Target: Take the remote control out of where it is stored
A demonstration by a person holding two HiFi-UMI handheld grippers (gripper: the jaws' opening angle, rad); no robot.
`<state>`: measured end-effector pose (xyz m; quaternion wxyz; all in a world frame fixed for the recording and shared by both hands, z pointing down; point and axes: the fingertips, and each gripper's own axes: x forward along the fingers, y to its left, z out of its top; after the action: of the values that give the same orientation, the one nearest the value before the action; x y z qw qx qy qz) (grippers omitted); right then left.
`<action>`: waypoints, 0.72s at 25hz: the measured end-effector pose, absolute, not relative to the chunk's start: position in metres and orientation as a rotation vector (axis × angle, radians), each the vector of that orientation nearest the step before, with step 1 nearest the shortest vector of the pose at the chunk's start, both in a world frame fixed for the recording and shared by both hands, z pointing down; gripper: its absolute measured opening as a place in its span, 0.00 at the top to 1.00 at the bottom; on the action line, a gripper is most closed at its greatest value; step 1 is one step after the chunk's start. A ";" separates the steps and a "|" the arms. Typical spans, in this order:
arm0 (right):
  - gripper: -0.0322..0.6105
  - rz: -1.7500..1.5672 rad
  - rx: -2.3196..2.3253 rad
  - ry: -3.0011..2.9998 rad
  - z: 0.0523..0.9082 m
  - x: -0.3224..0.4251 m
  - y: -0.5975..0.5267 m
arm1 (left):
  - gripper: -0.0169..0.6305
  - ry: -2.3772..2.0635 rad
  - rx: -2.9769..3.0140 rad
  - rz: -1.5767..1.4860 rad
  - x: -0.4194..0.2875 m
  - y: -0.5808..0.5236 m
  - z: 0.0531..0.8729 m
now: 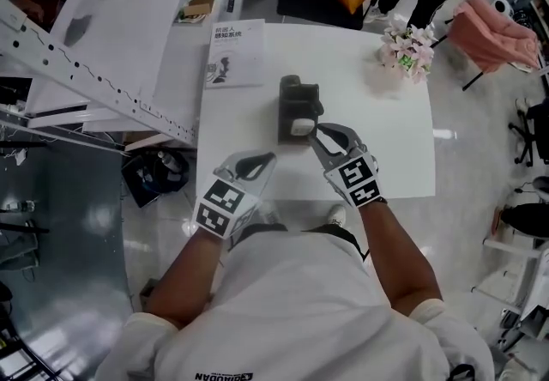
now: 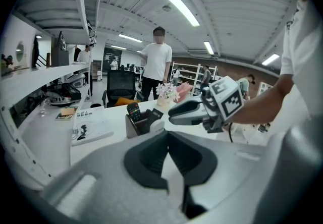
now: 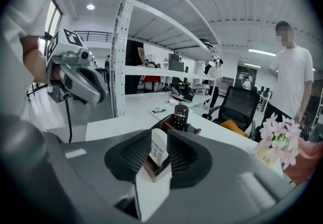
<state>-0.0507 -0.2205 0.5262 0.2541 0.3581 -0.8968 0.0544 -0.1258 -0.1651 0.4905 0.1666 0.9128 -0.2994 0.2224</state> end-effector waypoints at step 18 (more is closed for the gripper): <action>0.68 -0.115 0.635 -2.166 0.566 -0.078 -0.243 | 0.97 -0.838 2.581 0.589 -0.129 -0.164 0.488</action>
<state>-0.0781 -0.2434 0.5658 0.4267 0.2539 -0.8668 -0.0461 -0.1286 -0.1641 0.4884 0.1813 0.9141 -0.2966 0.2087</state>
